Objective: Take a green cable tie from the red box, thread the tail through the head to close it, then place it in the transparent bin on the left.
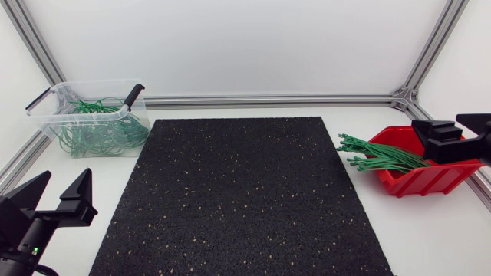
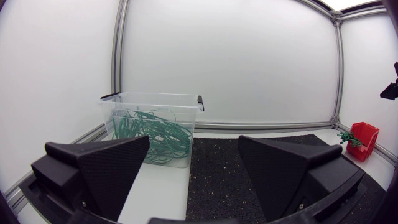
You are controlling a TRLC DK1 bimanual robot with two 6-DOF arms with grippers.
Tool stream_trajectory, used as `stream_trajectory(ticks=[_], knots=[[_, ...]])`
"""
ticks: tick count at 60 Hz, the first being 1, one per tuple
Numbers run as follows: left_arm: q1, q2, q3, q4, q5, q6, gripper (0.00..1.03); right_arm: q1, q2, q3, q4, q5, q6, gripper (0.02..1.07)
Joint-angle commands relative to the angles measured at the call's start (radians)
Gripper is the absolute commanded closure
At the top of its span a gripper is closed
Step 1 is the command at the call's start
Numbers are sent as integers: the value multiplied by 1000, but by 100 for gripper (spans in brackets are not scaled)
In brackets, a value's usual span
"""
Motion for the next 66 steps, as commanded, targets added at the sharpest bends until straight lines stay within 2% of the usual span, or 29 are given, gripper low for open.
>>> stream_trajectory(ticks=[1,6,11,16,32,39,45,48,54,62,66], knots=[[-6,-5,-39,-18,-6,-11,4,-55,143,127,-96,-28,-200,5],[-7,-4,-39,-18,-6,-11,4,-87,258,199,-142,-48,-274,5],[-7,-4,-39,-18,-6,-11,4,-119,345,236,-198,-141,-456,5],[-9,-4,-39,-18,-6,-11,4,-136,463,302,-309,-218,-538,5],[-13,-4,-39,-18,-6,-11,4,-181,762,491,-537,-275,-831,5],[-13,-4,-39,-19,-6,-11,4,-185,825,491,-585,-268,-963,6],[-15,-2,-39,-19,-5,-11,4,-178,851,452,-577,-250,-1052,6],[-15,-2,-39,-19,-5,-11,4,-159,862,405,-534,-209,-1110,7],[-13,-4,-39,-19,-5,-11,4,-155,879,362,-495,-202,-1200,9],[-10,-2,-39,-21,-5,-11,4,-156,833,228,-289,-201,-1317,12],[-10,-2,-39,-21,-5,-11,4,-155,825,201,-271,-202,-1371,12]])
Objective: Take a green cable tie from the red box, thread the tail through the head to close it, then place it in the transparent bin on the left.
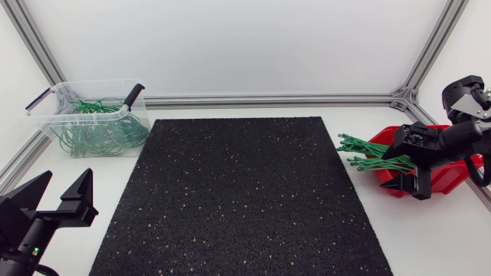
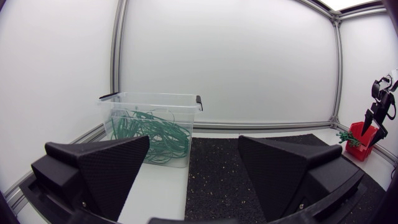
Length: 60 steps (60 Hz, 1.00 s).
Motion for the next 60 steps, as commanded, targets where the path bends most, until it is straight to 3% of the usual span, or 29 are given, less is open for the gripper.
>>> stream_trajectory(ticks=[1,35,60], knots=[[-3,-2,-39,-20,-5,-11,4,7,-20,-60,28,4,-106,12],[-3,-2,-38,-25,-5,-11,4,41,59,-122,186,66,-165,12],[-6,-2,-38,-28,-3,-11,4,33,-13,-201,189,95,-202,15]])
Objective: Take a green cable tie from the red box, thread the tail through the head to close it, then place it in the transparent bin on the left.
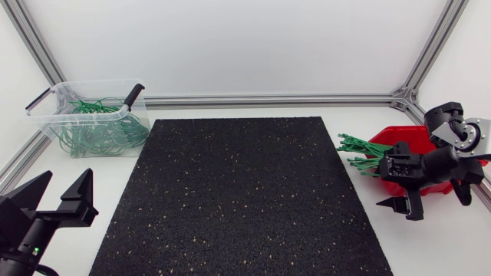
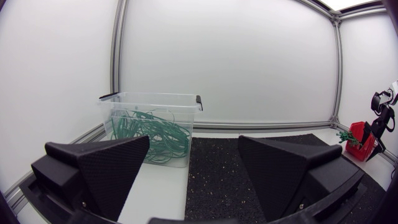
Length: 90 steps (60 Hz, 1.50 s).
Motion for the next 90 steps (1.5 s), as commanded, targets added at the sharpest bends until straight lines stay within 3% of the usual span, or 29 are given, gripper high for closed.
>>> stream_trajectory(ticks=[1,23,36,42,45,47,54,69,90], knots=[[-6,-3,-38,-26,-3,-11,4,-2,-38,-34,3,6,-41,15],[-3,-1,-38,-27,1,-11,4,3,-70,-68,64,50,-45,15],[-4,-1,-38,-27,1,-11,4,24,-105,-131,167,81,-47,30],[-6,-1,-38,-27,1,-11,4,39,-136,-174,236,103,-45,31],[-6,1,-38,-27,3,-11,4,53,-153,-195,265,109,-44,38],[-6,1,-38,-27,3,-11,4,63,-174,-226,318,113,-44,53],[-6,1,-38,-27,3,-11,4,78,-208,-254,367,116,-45,83],[-7,1,-38,-27,4,-11,4,79,-217,-274,417,121,-48,85],[-7,1,-38,-29,9,-11,4,79,-225,-297,454,129,-50,101]])
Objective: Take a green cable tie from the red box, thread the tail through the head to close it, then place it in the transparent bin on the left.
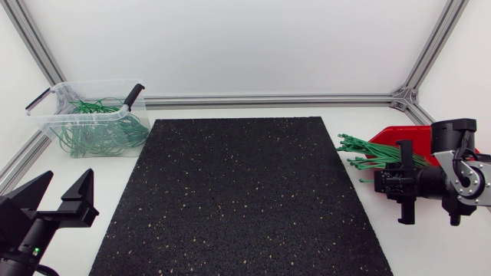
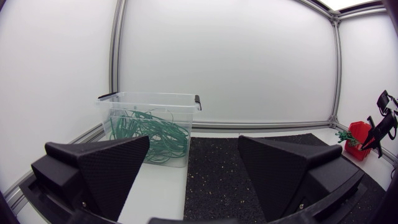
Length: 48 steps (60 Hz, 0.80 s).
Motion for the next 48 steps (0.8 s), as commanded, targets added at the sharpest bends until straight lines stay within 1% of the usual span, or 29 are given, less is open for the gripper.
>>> stream_trajectory(ticks=[1,12,17,23,25,31,35,39,44,48], knots=[[-7,1,-38,-29,2,-11,4,3,-19,-24,13,9,-27,101],[-7,1,-38,-29,2,-11,4,2,-45,-21,20,7,-18,101],[-7,1,-38,-29,2,-11,4,3,-69,-9,4,1,2,101],[-7,1,-38,-29,2,-11,4,3,-103,34,-68,-17,46,101],[-7,1,-38,-29,2,-11,4,3,-118,68,-122,-31,74,101],[-7,1,-38,-29,2,-11,4,3,-169,123,-195,-60,117,101],[-7,1,-38,-29,2,-11,4,8,-192,155,-217,-60,164,101],[-7,1,-38,-29,2,-11,4,20,-215,187,-278,-62,187,101],[-7,1,-38,-29,2,-11,4,36,-263,200,-292,-62,209,101],[-7,1,-38,-29,2,-11,4,56,-310,220,-326,-59,229,101]])
